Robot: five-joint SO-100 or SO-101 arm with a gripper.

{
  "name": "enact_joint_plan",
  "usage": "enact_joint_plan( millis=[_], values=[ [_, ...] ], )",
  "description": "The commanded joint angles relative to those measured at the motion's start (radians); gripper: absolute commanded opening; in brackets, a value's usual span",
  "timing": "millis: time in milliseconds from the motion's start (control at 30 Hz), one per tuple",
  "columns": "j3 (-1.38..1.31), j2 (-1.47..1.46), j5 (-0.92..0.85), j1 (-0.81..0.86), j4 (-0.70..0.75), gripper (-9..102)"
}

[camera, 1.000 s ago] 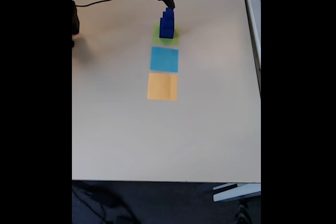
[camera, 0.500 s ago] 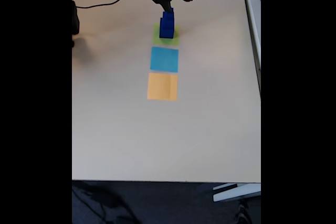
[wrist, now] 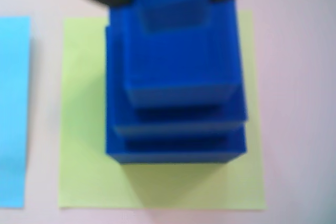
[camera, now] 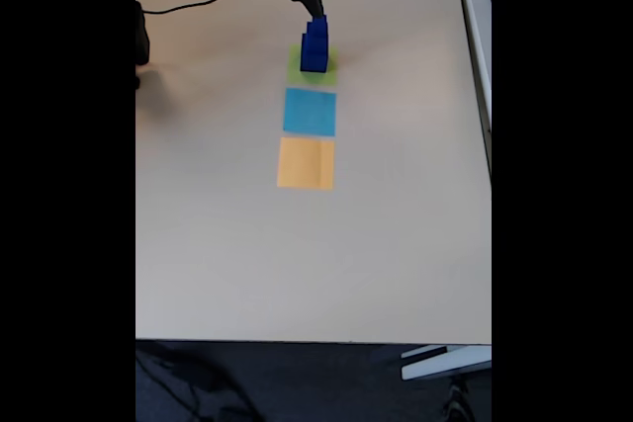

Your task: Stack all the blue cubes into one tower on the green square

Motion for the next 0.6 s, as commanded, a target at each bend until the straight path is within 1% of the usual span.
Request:
enact_joint_plan(
  millis=[0,567],
  values=[
    [-0.026,0.086,0.003,-0.008,0.006,4],
    [-0.028,0.078,-0.006,-0.008,-0.005,3]
  ],
)
